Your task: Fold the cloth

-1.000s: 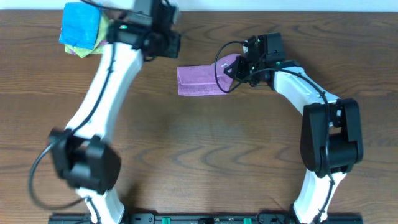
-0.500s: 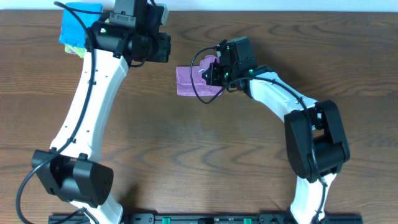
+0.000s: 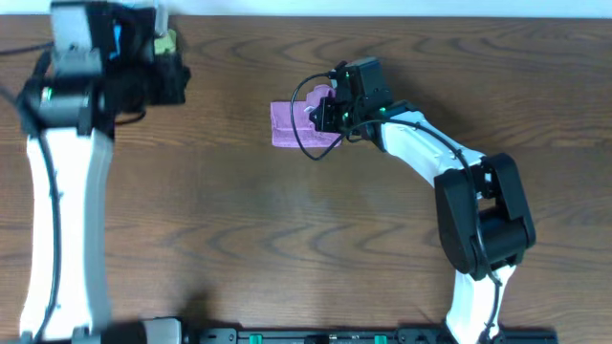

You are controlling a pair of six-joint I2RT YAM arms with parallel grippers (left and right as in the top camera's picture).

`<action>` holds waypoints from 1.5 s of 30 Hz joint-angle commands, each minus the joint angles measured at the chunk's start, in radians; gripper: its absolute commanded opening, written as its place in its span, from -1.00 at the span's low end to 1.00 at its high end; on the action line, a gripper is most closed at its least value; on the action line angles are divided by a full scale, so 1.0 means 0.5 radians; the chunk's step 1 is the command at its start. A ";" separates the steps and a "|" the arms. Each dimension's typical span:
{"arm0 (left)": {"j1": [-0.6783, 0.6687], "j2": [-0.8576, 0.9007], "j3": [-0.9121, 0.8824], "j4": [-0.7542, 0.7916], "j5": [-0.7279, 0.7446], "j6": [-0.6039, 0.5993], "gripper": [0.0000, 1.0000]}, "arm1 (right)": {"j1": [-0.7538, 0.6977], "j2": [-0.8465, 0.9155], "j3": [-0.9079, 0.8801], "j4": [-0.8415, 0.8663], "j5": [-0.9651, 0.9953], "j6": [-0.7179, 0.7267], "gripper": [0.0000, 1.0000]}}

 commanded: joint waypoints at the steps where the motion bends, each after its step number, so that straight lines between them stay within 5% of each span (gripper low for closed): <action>1: 0.006 -0.217 -0.320 0.122 0.031 0.026 -0.88 | 0.029 0.034 -0.005 0.007 0.015 0.020 -0.97; 8: 0.005 -0.356 -0.664 0.266 0.033 -0.024 -0.89 | 0.052 0.122 -0.005 0.033 0.013 0.024 -0.97; 16: 0.004 -0.348 -0.710 0.316 -0.016 -0.023 -0.88 | 0.097 0.130 -0.005 0.238 0.031 0.098 -0.97; 40: 0.002 -0.348 -0.724 0.341 -0.014 -0.024 -0.88 | 0.164 0.158 -0.005 0.158 0.051 0.109 -0.98; 41: 0.002 -0.348 -0.724 0.342 -0.014 -0.024 -0.88 | 0.164 0.158 -0.005 0.145 0.051 0.109 -0.88; 42: 0.002 -0.348 -0.724 0.342 -0.014 -0.024 -0.89 | 0.164 0.158 -0.005 0.135 0.050 0.109 -0.34; 43: 0.002 -0.348 -0.724 0.342 -0.014 -0.024 -0.88 | 0.164 0.158 -0.005 0.128 0.049 0.110 -0.09; 45: 0.002 -0.348 -0.724 0.342 -0.014 -0.024 -0.88 | 0.164 0.158 -0.005 0.115 0.006 0.109 0.19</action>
